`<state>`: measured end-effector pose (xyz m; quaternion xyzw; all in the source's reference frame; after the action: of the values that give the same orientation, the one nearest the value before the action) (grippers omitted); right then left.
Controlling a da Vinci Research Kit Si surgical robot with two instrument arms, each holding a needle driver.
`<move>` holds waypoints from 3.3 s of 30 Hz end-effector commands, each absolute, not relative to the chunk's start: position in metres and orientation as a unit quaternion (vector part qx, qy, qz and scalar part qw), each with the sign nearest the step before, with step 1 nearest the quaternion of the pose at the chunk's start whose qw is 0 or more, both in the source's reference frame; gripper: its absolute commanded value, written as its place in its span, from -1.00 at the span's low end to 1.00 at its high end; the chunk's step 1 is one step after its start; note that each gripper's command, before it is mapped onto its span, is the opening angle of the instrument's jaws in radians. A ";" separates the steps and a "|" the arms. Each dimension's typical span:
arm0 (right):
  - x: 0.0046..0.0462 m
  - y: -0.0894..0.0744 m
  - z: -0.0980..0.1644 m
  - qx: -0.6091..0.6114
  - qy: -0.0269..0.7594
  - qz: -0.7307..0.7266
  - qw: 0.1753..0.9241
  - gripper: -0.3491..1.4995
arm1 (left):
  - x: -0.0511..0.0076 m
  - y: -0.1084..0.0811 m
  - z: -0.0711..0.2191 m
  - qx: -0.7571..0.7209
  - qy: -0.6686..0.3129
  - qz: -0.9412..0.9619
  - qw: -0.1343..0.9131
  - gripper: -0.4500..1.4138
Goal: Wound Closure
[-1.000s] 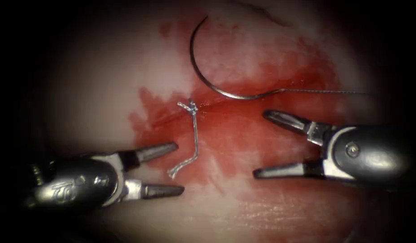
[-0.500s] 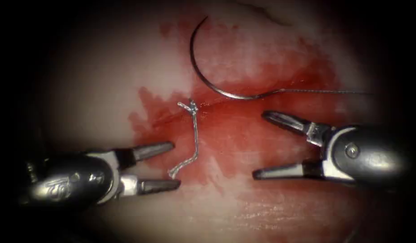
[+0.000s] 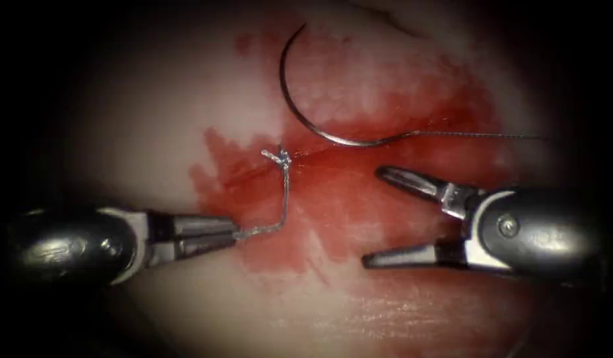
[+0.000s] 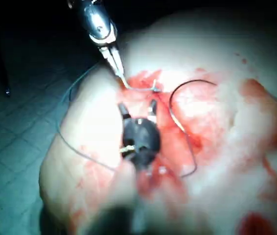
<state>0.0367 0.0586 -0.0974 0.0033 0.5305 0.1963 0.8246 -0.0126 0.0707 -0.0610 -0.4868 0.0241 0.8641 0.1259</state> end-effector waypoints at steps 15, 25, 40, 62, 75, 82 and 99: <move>0.0388 0.059 -0.096 0.006 0.528 0.175 0.831 0.94 | -0.0142 0.072 -0.063 -0.491 -0.017 0.854 0.170 -0.37; 0.0387 0.059 -0.096 0.007 0.527 0.174 0.832 0.94 | -0.0170 0.071 -0.062 -0.502 -0.026 0.847 0.175 0.06; 0.0387 0.058 -0.096 0.010 0.524 0.172 0.834 0.94 | -0.0169 0.070 -0.060 -0.461 -0.015 0.868 0.186 0.05; 0.0390 0.058 -0.096 0.016 0.520 0.169 0.837 0.93 | -0.0182 0.069 -0.060 -0.287 -0.052 0.903 0.314 0.19; 0.0390 0.058 -0.096 0.016 0.520 0.169 0.837 0.93 | -0.0183 0.070 -0.062 -0.285 -0.075 0.876 0.381 -0.89; 0.0390 0.058 -0.096 0.017 0.519 0.168 0.838 0.93 | -0.0177 0.070 -0.063 -0.292 -0.074 0.871 0.388 -0.89; 0.0390 0.058 -0.096 0.017 0.519 0.169 0.838 0.93 | -0.0176 0.071 -0.064 -0.269 0.002 0.920 0.284 0.13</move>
<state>0.0381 0.0580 -0.0966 0.0171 0.5172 0.1689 0.8388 -0.0171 0.0705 -0.0645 -0.2664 0.0021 0.9193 0.2898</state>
